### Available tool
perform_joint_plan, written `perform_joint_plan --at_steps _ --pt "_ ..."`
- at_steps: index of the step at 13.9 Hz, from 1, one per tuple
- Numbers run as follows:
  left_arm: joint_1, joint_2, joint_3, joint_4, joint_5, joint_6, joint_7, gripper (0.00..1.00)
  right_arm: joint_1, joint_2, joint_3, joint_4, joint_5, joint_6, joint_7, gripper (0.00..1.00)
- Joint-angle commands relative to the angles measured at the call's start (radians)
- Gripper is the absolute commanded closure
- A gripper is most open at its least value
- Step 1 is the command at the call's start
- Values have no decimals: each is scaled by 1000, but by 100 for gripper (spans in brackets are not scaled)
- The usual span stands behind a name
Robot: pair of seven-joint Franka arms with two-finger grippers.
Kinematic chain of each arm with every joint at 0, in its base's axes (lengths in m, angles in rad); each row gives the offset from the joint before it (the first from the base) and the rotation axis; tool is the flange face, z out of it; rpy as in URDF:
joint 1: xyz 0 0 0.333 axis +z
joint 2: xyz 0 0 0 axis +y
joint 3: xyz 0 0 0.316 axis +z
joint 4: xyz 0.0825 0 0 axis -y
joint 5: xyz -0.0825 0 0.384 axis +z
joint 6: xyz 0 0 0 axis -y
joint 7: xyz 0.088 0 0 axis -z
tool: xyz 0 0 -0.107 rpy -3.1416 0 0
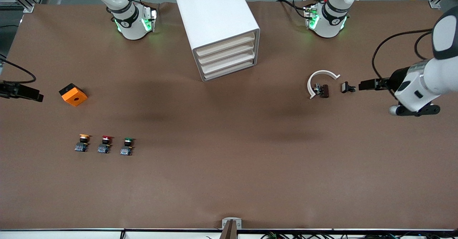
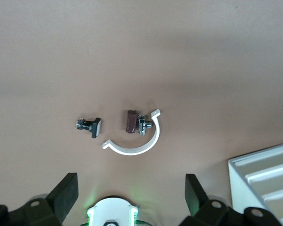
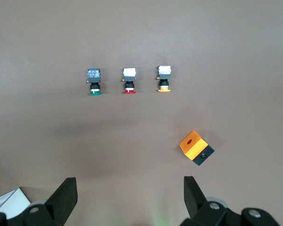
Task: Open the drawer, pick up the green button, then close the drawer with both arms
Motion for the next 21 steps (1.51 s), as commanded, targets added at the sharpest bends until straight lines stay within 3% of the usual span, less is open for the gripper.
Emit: perform_joint_plan --at_steps 1,3,4,9,14,18,21 --pt "-7 -156 13 -153 57 87 39 0 -54 -51 18 -23 12 -7 -13 0" --pt "-1 -258 15 -250 59 190 43 0 -72 -83 13 -31 47 -42 -10 0" --pt "16 -272 13 -249 60 201 57 0 -89 -85 16 -44 56 -75 -10 0" --pt "22 -247 12 -83 65 193 80 0 -62 -197 22 -182 57 -37 -15 0" --pt "18 -237 10 -42 88 184 78 0 -52 -233 21 -215 6 -33 -116 0" --pt "10 -234 4 -7 88 126 71 0 -34 -422 19 -455 4 76 -108 0" --pt "9 -224 2 -6 86 120 65 0 -22 -431 22 -462 4 70 -35 0"
